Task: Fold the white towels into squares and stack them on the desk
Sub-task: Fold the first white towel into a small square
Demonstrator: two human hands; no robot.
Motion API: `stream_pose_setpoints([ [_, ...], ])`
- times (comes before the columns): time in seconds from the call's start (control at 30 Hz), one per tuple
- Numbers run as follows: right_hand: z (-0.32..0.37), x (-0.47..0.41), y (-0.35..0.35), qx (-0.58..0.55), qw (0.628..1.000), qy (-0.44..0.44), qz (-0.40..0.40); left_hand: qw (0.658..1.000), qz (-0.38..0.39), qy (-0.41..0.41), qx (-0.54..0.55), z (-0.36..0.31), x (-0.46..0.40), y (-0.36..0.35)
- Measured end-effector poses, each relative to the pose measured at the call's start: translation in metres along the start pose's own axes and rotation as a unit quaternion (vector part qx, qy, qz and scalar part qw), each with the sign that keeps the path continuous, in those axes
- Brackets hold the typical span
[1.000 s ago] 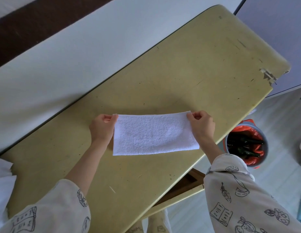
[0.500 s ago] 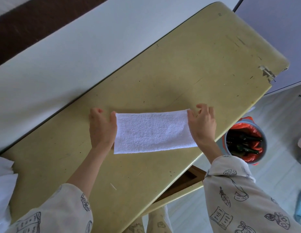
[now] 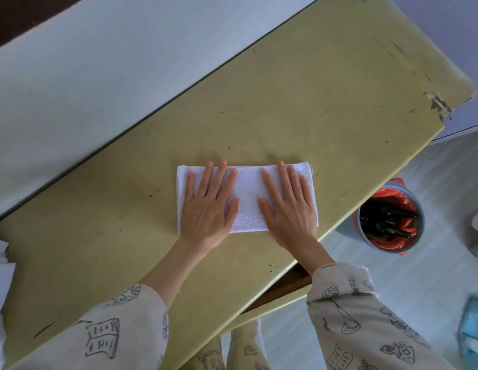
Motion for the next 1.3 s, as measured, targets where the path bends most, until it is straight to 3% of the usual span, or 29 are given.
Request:
stream_pose_setpoints([
  [0.23, -0.022, 0.011, 0.005, 0.034, 0.998, -0.012, 0.050, 0.996, 0.024, 0.076, -0.038, 0.042, -0.001, 0.009],
  [0.37, -0.015, 0.011, 0.010, 0.024, 0.998, -0.032, 0.044, 0.987, 0.033, 0.150, 0.043, 0.054, 0.000, 0.014],
  [0.47, 0.001, 0.008, 0.022, 0.008, 0.999, -0.044, -0.006, 0.955, -0.024, 0.245, 0.165, 0.061, 0.010, 0.030],
  [0.53, 0.020, -0.002, 0.024, 0.009, 1.000, 0.000, -0.021, 0.923, -0.047, 0.323, 0.203, 0.061, 0.016, 0.042],
  [0.63, 0.040, -0.013, 0.010, 0.013, 0.998, 0.064, 0.006, 0.883, 0.025, 0.429, 0.189, 0.052, 0.019, 0.046],
  [0.9, 0.039, -0.013, -0.005, 0.029, 0.997, 0.068, 0.024, 0.874, 0.084, 0.398, 0.266, 0.045, 0.003, 0.045],
  [1.03, 0.042, -0.014, -0.006, 0.020, 0.998, 0.052, 0.027, 0.775, 0.158, 0.433, 0.432, 0.056, 0.004, 0.051],
  [1.13, 0.045, -0.019, -0.003, -0.025, 0.998, 0.043, 0.034, 0.708, 0.162, 0.452, 0.518, 0.061, 0.002, 0.063],
  [1.23, 0.039, -0.019, 0.018, -0.197, 0.980, 0.005, -0.040, 0.719, 0.129, 0.433, 0.529, 0.050, 0.000, 0.081],
  [1.3, 0.021, -0.010, 0.041, -0.350, 0.920, -0.119, -0.129, 0.749, 0.108, 0.394, 0.522, 0.034, -0.002, 0.094],
])
Point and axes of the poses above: each hand's wrist, its own x-axis away from the middle knuckle, its own y-axis out of the back of the hand, z = x × y, the point moved 3 cm from there along -x, towards the middle knuckle, and after that the axes turned 14 degrees about y, right-handed, at the moved point
